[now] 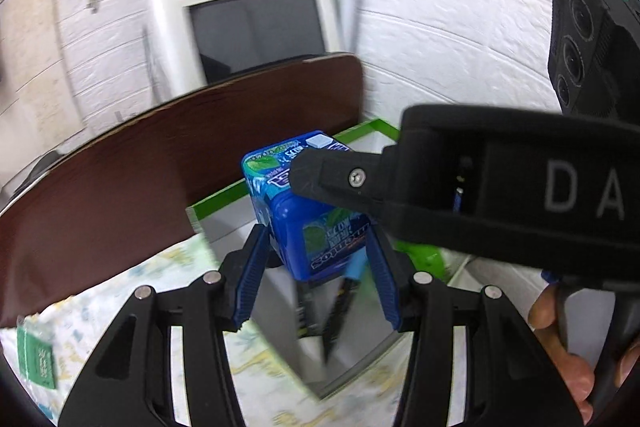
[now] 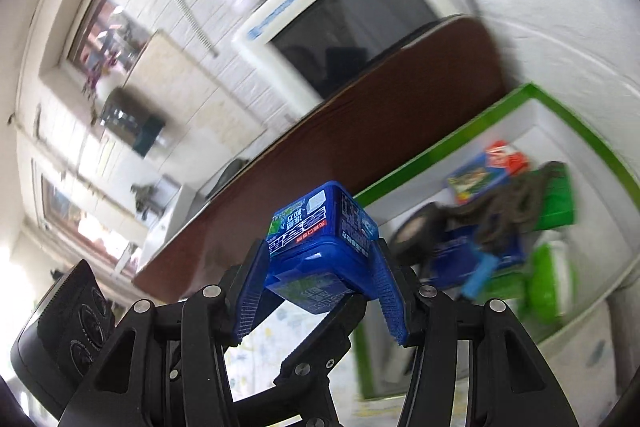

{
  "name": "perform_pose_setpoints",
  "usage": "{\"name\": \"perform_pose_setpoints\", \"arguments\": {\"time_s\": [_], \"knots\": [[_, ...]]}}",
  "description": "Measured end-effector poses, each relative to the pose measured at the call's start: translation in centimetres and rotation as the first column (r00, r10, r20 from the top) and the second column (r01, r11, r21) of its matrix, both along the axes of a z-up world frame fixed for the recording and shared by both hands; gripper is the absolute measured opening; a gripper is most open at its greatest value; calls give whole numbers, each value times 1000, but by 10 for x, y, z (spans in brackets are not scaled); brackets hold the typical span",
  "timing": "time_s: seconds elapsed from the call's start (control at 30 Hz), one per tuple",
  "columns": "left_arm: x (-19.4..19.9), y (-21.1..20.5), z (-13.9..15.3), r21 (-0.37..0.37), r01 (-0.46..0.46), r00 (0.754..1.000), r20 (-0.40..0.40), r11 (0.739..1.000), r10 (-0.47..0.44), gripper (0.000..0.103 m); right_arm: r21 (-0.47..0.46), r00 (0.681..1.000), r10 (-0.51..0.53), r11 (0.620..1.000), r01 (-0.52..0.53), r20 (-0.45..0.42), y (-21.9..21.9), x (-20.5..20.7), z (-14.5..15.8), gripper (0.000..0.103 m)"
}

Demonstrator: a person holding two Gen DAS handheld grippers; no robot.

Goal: Organize rigid objects
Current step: 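Carry the blue medicine box into the green box and release it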

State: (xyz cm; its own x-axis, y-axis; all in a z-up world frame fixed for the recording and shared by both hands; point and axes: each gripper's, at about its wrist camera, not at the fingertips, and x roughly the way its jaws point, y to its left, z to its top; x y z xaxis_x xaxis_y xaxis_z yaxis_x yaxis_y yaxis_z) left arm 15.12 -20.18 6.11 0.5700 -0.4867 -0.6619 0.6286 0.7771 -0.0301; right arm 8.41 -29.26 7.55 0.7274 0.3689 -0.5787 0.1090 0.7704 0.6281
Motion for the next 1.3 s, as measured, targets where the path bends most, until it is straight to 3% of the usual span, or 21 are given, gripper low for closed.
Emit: {"name": "perform_pose_setpoints", "arguments": {"time_s": [0.2,0.37,0.6,0.83,1.07,1.2,1.3], "knots": [[8,-55,-15,-15,99,995,-29,995,-100,49,-1,991,-135,991,135,-11,-53,-17,-11,55],[18,-80,-36,-65,143,984,-102,988,-149,48,1,974,-223,975,223,-42,-88,-25,-25,55],[15,-83,-40,-27,142,988,-64,990,-143,51,-28,942,-329,944,328,-60,-101,-33,-40,55],[6,-24,-31,-39,44,998,-46,998,-45,49,-35,940,-336,942,335,-56,-88,-28,-37,55],[2,48,-24,-78,-98,995,-13,992,97,51,-75,928,-371,925,372,26,-57,-34,-10,55],[-1,98,-28,-93,-198,980,-16,976,197,52,-110,953,-299,947,302,51,-25,-27,2,55],[-4,141,-36,-94,-297,955,-19,950,296,53,-128,982,-189,973,190,23,10,-10,-1,55]]}}
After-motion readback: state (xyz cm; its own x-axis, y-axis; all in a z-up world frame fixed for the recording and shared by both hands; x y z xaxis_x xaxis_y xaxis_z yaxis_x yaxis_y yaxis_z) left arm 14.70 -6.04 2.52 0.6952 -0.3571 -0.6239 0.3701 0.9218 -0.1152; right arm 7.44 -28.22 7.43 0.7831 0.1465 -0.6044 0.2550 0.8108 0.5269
